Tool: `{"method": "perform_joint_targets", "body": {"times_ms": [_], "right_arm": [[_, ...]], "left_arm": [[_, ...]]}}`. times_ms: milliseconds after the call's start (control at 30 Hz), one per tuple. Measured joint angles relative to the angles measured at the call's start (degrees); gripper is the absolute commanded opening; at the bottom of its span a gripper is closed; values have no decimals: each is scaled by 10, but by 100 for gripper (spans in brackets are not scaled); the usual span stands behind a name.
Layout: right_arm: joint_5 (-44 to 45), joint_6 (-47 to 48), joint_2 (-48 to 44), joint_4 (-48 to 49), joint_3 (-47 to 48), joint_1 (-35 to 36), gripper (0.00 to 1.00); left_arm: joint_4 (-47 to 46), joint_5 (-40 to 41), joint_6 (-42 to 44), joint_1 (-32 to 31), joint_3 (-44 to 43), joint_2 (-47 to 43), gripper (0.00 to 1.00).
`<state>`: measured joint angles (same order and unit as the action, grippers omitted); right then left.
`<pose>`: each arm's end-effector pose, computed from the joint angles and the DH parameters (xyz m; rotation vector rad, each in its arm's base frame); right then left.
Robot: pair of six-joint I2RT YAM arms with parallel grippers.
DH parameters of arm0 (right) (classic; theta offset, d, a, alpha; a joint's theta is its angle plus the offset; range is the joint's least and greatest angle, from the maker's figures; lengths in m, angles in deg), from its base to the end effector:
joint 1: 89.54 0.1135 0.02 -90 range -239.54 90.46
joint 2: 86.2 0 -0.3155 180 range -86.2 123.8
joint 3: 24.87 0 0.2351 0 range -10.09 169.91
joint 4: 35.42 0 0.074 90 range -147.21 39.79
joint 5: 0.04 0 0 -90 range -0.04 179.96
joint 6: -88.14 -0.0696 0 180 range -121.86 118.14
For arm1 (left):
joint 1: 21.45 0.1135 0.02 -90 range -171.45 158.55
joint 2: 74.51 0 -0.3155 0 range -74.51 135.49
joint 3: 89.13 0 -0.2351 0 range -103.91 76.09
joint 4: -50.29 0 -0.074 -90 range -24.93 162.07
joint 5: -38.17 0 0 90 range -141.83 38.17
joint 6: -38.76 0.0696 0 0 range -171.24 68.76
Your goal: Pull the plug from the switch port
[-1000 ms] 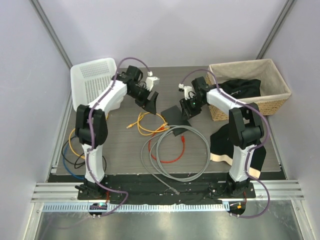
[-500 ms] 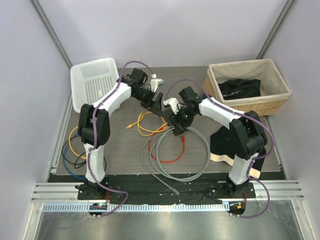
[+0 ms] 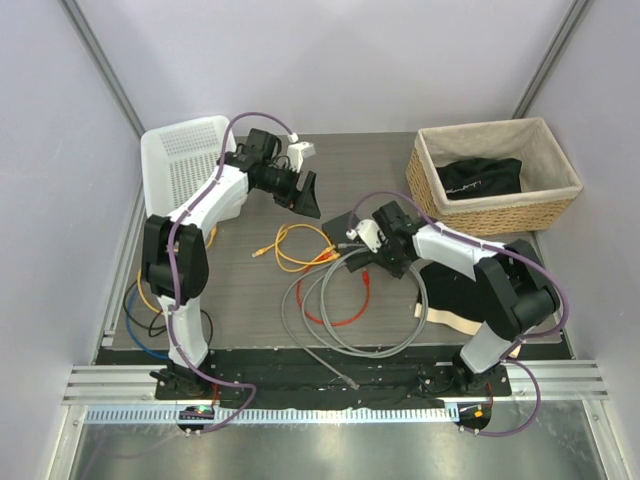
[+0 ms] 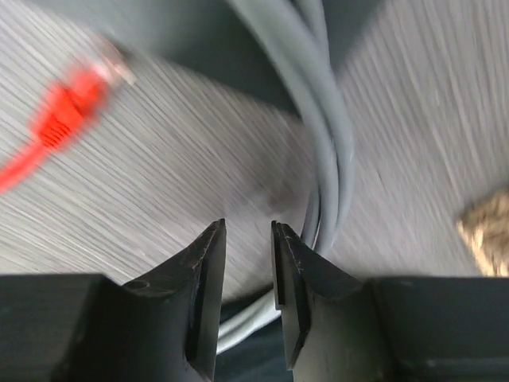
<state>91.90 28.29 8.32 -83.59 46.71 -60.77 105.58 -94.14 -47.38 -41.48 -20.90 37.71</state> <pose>0.2710 0.1461 0.2006 -1.3760 2.4522 -0.0532 0.4021 -0.1964 0.3000 0.7963 2.3464 -1.0493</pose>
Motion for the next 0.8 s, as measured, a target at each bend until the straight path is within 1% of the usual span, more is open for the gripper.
{"method": "perform_joint_targets", "body": {"times_ms": [133, 267, 367, 400, 467, 500, 600, 700, 767, 800], "right_arm": [[34, -2, -20, 1, -25, -31, 37], [54, -5, -20, 10, -26, -101, 37], [64, -5, -20, 12, -23, -139, 37], [63, -5, -20, 7, -17, -146, 39], [35, -6, -20, -10, 2, -148, 42], [17, -8, -20, -19, 14, -147, 45], [-70, -17, -20, -67, 81, -141, 46], [-157, -34, -14, -93, 166, -132, 45], [-195, -52, -9, -89, 209, -122, 44], [-209, -61, -5, -86, 225, -116, 42]], "left_arm": [[-4, -3, -8, -1, -5, 9, 77], [8, -10, -5, -1, -35, 35, 77], [26, -18, 3, -1, -61, 58, 77], [33, -21, 7, -1, -68, 64, 77], [46, -28, 13, -1, -78, 78, 75], [51, -33, 16, -1, -81, 85, 74], [68, -46, 24, -1, -82, 103, 72], [85, -62, 26, -1, -82, 125, 69], [88, -73, 23, -1, -78, 137, 68], [88, -79, 21, -1, -73, 143, 68]]}}
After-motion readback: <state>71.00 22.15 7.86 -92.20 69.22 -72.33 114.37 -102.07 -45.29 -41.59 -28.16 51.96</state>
